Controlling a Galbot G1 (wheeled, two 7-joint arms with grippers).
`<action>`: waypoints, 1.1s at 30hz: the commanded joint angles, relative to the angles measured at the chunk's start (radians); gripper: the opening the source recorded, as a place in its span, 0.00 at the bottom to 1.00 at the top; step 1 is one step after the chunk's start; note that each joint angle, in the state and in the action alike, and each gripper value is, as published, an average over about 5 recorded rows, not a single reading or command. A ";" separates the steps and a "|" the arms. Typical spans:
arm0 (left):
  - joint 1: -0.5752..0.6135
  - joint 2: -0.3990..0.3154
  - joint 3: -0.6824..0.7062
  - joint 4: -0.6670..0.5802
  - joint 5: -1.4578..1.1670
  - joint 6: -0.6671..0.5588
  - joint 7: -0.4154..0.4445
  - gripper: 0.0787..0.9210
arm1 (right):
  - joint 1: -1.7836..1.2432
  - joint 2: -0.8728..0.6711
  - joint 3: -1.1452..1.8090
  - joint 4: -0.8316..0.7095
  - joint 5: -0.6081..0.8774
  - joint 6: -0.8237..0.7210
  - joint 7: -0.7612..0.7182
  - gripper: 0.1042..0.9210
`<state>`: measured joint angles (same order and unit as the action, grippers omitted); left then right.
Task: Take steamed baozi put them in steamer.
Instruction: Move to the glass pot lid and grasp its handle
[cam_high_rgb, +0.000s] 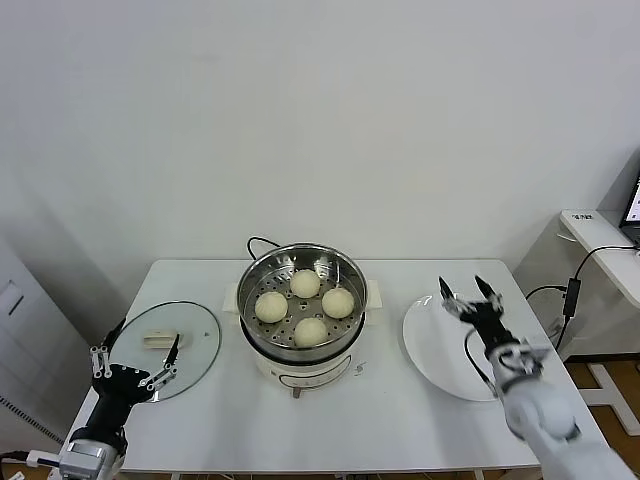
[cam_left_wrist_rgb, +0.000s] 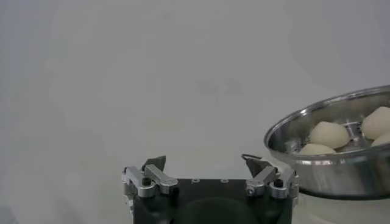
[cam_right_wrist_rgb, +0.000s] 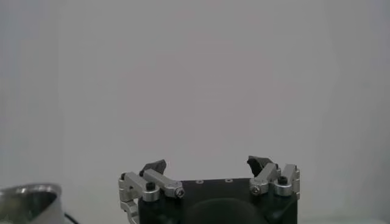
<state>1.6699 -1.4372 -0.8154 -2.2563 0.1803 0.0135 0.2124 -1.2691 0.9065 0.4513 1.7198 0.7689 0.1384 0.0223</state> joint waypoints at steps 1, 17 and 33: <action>-0.016 0.013 -0.008 0.063 0.086 -0.066 -0.005 0.88 | -0.419 0.123 0.264 0.205 -0.139 0.009 -0.069 0.88; -0.250 0.152 -0.075 0.687 1.073 -0.613 -0.381 0.88 | -0.486 0.159 0.276 0.205 -0.152 0.000 -0.068 0.88; -0.488 0.155 -0.030 0.963 1.282 -0.528 -0.466 0.88 | -0.570 0.215 0.330 0.206 -0.164 0.038 -0.098 0.88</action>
<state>1.3310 -1.2970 -0.8544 -1.5047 1.2351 -0.4981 -0.1665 -1.7824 1.0979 0.7501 1.9154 0.6167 0.1677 -0.0651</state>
